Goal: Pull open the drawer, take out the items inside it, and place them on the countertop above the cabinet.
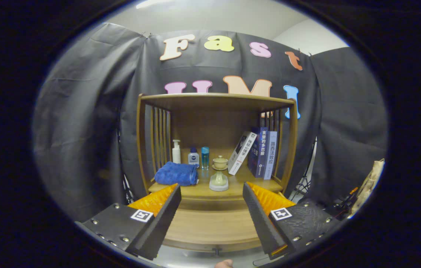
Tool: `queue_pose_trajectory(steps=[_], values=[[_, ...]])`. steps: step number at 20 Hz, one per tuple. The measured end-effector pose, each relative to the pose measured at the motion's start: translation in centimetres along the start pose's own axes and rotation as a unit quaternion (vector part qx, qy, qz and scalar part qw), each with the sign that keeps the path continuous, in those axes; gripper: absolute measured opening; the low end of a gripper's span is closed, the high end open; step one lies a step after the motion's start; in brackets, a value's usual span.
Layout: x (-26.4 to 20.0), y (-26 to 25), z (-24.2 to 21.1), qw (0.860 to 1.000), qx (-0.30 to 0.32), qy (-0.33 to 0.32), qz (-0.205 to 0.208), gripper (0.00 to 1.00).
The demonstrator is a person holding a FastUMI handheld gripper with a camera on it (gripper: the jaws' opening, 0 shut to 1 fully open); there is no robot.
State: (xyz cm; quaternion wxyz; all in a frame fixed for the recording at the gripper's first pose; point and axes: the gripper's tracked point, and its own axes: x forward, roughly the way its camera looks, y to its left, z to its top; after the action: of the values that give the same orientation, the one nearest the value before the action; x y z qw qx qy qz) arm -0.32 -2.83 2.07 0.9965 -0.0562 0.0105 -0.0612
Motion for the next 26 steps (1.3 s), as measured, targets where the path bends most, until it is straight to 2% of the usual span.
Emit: queue_pose_trajectory(steps=[5,10,14,20,26], values=[[-5.2,0.2,-4.0,1.0,0.003,0.01,0.003,0.99],[-7.0,0.6,-8.1,1.0,0.001,0.0,0.004,0.99],[-7.2,1.1,-12.3,1.0,0.002,0.009,0.01,0.99],[-6.1,-1.3,-18.0,0.999,0.0,0.045,-0.017,0.99],[-3.1,-1.2,-22.6,0.996,0.02,0.083,0.004,0.99]])
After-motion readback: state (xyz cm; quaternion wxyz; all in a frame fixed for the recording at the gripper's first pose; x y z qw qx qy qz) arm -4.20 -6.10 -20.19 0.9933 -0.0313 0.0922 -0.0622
